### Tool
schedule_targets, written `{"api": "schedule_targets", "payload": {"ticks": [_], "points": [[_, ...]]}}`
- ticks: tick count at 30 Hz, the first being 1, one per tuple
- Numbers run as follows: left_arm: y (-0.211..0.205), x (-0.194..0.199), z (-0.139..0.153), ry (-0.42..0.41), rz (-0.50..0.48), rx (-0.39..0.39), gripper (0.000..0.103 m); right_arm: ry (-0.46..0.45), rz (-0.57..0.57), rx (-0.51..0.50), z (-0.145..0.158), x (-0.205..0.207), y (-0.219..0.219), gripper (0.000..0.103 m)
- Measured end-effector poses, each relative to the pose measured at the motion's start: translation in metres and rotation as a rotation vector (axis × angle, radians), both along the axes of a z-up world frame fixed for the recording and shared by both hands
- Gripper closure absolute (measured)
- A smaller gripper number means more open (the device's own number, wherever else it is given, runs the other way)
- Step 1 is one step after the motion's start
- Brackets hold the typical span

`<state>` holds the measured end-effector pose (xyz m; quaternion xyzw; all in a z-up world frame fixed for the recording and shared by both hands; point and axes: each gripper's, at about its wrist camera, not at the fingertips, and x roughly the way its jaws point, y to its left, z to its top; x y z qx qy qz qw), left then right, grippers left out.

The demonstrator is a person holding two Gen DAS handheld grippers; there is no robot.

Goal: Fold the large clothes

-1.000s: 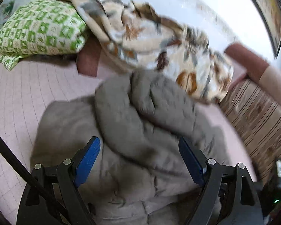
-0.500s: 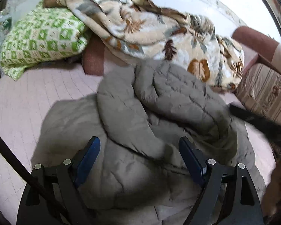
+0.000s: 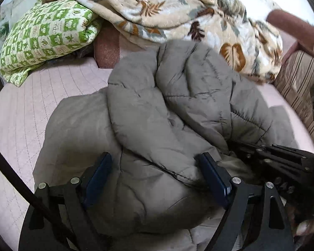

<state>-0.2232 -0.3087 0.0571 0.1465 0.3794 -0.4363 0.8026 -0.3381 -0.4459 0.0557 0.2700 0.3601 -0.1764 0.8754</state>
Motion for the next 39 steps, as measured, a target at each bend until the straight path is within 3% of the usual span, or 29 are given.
{"api": "schedule_targets", "payload": {"ticks": [5,9,14,19,23,26,30,34,39], "points": [[0.013,0.01,0.017,-0.004,0.051,-0.051,0.018,-0.141,0.003,0.023,0.035,-0.009,-0.003,0.1],[0.018,0.022,0.019,-0.018,0.093,-0.036,0.018,-0.134,0.022,0.012,0.041,0.019,-0.002,0.1],[0.019,0.037,0.005,0.027,0.132,0.014,0.018,-0.065,0.027,0.071,0.014,0.05,-0.006,0.1],[0.017,0.038,-0.002,0.035,0.13,0.044,0.018,-0.039,0.025,0.119,-0.003,0.051,-0.008,0.1],[0.02,0.037,0.002,0.043,0.128,0.022,0.018,-0.066,0.034,0.127,0.01,0.04,-0.01,0.1],[0.022,0.036,0.007,0.045,0.127,-0.007,0.018,-0.115,0.001,0.082,0.031,0.018,-0.011,0.1],[0.02,0.03,0.01,0.032,0.109,-0.014,0.018,-0.081,-0.09,-0.075,0.05,-0.017,-0.016,0.1],[0.015,0.029,0.002,0.03,0.103,0.017,0.018,0.003,-0.146,-0.102,0.031,-0.032,-0.026,0.099],[0.011,0.031,-0.008,0.031,0.106,0.053,0.018,0.052,-0.149,-0.033,-0.005,-0.027,-0.03,0.098]]}}
